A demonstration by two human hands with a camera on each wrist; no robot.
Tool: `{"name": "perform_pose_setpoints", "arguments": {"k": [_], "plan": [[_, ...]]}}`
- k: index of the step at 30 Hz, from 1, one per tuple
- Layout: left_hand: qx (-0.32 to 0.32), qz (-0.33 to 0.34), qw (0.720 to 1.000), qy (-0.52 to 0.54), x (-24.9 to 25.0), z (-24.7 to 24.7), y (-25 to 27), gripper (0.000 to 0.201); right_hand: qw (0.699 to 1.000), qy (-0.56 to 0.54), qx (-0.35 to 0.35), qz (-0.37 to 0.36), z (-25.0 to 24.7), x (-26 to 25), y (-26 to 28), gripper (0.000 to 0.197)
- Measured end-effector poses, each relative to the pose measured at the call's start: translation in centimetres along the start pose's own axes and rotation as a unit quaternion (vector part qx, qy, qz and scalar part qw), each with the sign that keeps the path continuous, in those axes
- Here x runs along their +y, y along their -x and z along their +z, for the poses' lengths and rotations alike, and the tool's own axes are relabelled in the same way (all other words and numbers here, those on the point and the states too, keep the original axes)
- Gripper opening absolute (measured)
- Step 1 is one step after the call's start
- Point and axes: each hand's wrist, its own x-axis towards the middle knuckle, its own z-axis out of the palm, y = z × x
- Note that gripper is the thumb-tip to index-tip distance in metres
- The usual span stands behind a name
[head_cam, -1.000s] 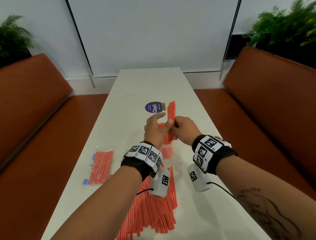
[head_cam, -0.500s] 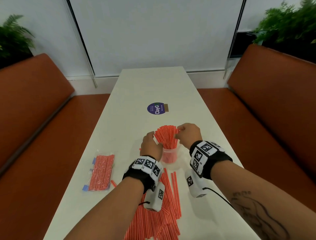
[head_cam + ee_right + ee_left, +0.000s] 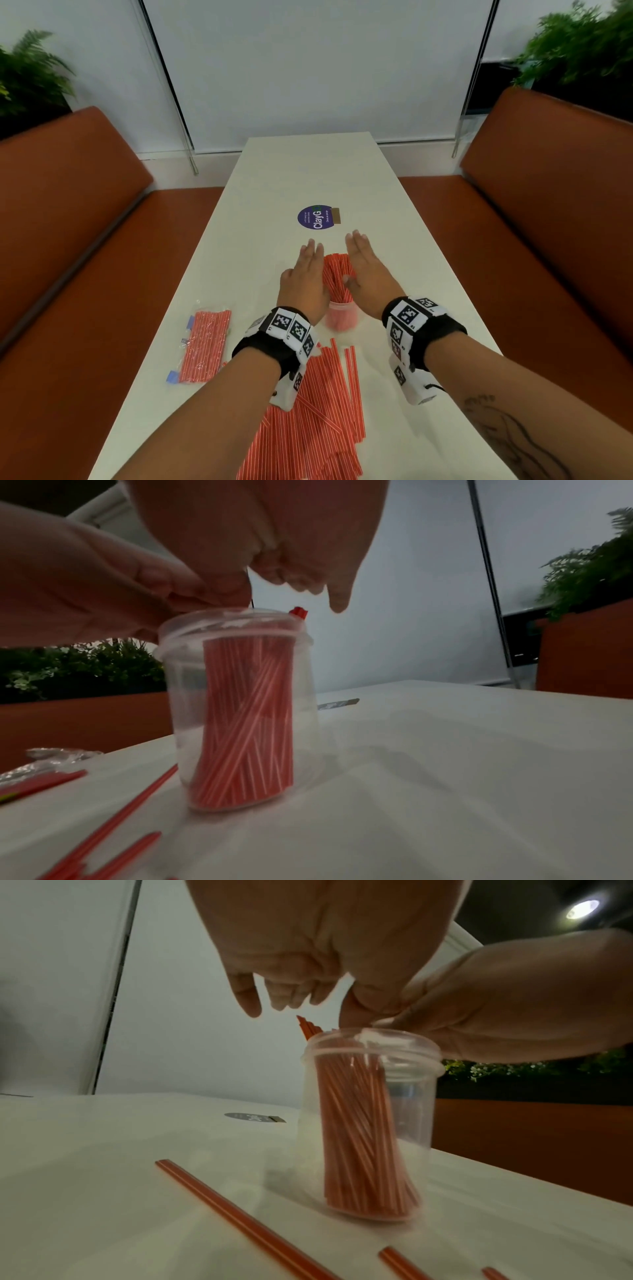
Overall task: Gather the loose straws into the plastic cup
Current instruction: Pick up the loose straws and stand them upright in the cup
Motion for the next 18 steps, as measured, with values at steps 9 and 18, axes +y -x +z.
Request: {"name": "perform_pose_setpoints", "arguments": {"k": [9,18], "plan": [[-0.054,-0.114,0.971,0.201,-1.0,0.9,-0.6,0.077,0.976,-0.163,0.081,0.120,0.0,0.8,-0.2,0.078],[-0.052,-0.083,0.990,0.105,0.0,0.5,-1.1,0.038,0.990,0.060,-0.045,0.121,0.1,0.4,-1.4,0.055]]}}
